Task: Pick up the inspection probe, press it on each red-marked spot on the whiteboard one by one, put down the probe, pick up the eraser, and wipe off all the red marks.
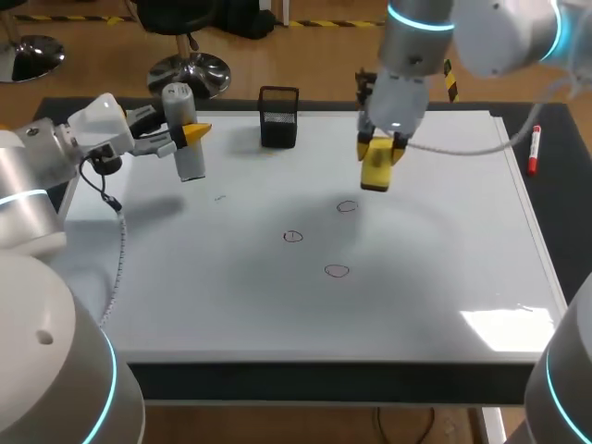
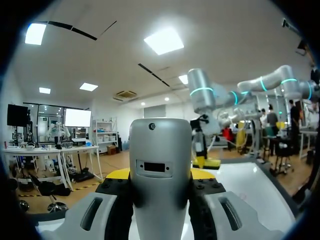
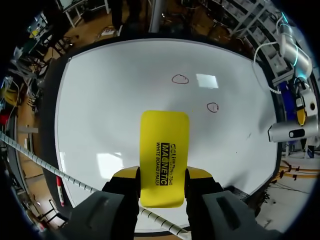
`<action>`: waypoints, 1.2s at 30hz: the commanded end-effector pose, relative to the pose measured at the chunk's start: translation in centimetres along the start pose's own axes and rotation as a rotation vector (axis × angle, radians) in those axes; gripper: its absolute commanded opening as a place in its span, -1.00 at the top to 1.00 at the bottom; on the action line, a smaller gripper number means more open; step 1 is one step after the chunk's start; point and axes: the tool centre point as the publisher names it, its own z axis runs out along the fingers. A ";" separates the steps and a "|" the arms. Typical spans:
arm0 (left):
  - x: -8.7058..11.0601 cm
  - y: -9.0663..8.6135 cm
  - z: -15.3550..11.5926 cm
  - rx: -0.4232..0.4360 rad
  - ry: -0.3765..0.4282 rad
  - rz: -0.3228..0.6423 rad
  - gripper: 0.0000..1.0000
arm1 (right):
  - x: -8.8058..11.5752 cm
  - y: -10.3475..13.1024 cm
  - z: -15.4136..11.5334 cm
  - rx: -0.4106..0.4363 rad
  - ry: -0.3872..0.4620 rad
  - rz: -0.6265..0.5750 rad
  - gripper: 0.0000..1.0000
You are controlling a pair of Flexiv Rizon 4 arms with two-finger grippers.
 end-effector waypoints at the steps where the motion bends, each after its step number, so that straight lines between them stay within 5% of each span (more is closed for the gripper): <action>1: 0.0 0.0 0.0 0.002 -0.002 0.002 1.00 | -1.9 0.8 1.1 0.005 0.036 -0.008 1.00; 21: 0.0 0.0 0.0 0.002 -0.002 0.002 1.00 | -10.7 7.5 6.1 0.027 0.070 -0.115 1.00; 36: 0.0 0.0 0.0 0.002 -0.002 0.002 1.00 | -15.2 8.9 8.7 0.047 0.062 -0.183 1.00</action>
